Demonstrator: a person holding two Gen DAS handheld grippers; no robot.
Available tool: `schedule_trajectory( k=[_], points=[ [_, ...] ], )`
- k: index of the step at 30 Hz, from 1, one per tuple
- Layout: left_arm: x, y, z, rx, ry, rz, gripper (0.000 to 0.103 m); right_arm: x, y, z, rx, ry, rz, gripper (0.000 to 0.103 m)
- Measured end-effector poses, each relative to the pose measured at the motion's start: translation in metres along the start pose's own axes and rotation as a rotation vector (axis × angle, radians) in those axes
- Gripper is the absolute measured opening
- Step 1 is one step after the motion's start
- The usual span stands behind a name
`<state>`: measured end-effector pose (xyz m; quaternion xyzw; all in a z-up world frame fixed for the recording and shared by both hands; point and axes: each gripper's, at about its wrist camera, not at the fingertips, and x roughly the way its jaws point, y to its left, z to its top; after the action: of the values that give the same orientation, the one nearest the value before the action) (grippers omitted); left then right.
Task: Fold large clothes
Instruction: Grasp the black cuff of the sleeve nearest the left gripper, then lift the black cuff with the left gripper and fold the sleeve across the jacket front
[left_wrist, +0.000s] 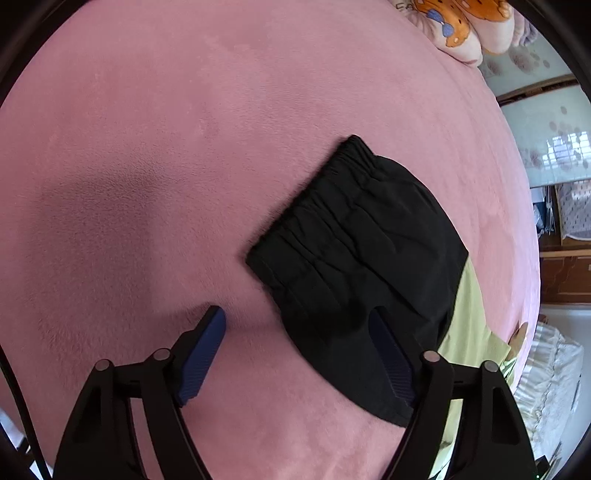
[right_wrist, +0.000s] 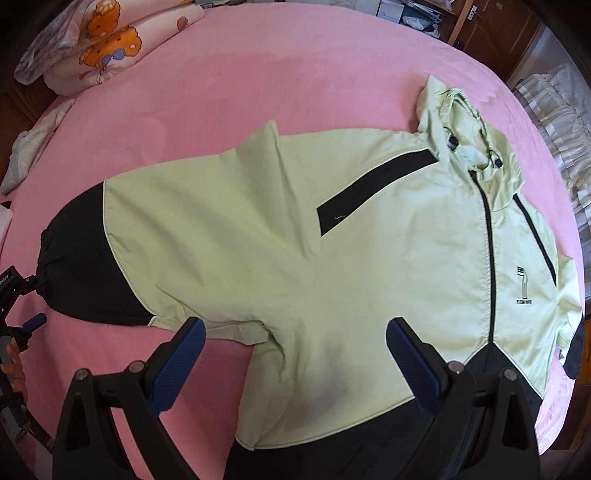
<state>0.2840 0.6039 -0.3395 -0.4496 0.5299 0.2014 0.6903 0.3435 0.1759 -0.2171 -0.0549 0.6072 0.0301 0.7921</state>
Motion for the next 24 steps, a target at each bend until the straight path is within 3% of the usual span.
schedule_trajectory(
  k=[6,8,14,24],
  points=[
    [0.003,-0.001,0.009,0.029,-0.038,-0.005,0.061,0.016,0.004,-0.001,0.005,0.030,0.016,0.098],
    [0.005,-0.005,0.013,0.043,-0.048,-0.013,0.051,0.020,0.007,0.000,0.001,0.038,0.017,0.098],
    [0.014,-0.013,0.018,0.033,-0.065,0.001,0.045,0.029,0.011,-0.001,0.002,0.050,0.021,0.098],
    [0.026,-0.009,0.017,-0.096,-0.102,-0.040,0.021,0.047,0.007,-0.004,0.048,0.113,-0.001,0.095]
  ],
)
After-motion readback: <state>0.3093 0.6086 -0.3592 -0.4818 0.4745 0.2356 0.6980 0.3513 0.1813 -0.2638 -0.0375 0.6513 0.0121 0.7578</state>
